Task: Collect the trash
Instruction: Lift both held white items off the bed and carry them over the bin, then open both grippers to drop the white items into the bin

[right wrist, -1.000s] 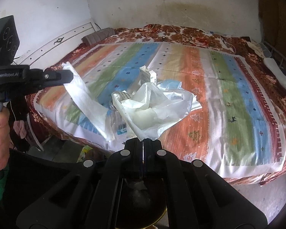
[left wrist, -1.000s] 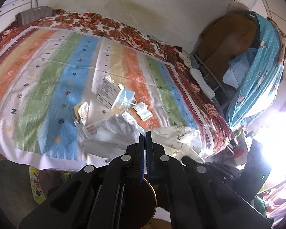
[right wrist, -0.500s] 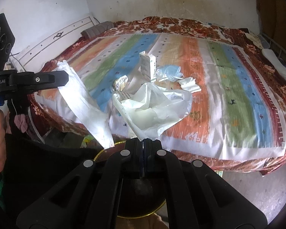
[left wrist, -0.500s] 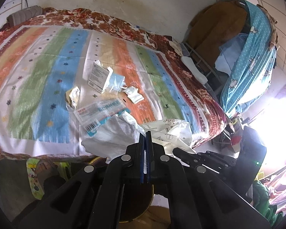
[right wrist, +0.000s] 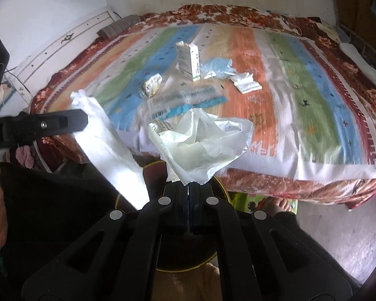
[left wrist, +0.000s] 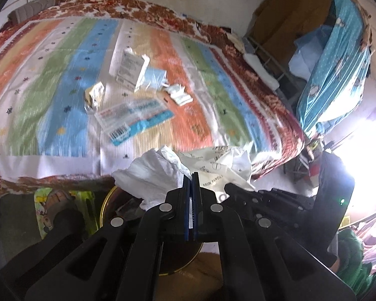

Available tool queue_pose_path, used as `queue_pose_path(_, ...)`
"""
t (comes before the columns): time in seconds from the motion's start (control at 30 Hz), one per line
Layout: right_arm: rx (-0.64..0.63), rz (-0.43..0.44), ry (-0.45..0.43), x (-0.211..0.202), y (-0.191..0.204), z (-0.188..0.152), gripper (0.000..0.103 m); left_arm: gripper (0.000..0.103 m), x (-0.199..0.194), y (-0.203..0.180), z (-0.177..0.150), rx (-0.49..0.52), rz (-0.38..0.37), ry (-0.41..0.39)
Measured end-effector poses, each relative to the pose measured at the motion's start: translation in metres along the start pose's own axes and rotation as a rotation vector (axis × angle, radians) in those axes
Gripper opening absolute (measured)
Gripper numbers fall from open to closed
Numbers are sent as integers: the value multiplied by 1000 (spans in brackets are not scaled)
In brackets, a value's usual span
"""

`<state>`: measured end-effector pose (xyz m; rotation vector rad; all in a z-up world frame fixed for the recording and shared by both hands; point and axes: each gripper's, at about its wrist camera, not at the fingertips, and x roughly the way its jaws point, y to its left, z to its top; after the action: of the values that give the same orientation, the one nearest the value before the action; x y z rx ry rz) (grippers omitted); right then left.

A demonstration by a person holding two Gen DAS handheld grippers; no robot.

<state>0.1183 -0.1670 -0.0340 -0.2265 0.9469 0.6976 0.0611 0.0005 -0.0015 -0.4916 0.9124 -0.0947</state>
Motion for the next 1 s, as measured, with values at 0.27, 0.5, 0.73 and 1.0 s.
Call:
queue_pose_path(0.27,23,-30,79,20,-1,-17,0,1,20,10,-8,-69,-22,86)
queue_pose_path(0.5,68,-15,161,41,-5,-26,0,1,36,16,-11,-94,11,134)
queue_pose_path(0.73,124,13,245,66,-6,-35,0,1,57,25,-13,-127,67,201)
queue_pose_path(1.0,199,54,300,80,-16,-39,14,7,66,37,-13,-173,106,242)
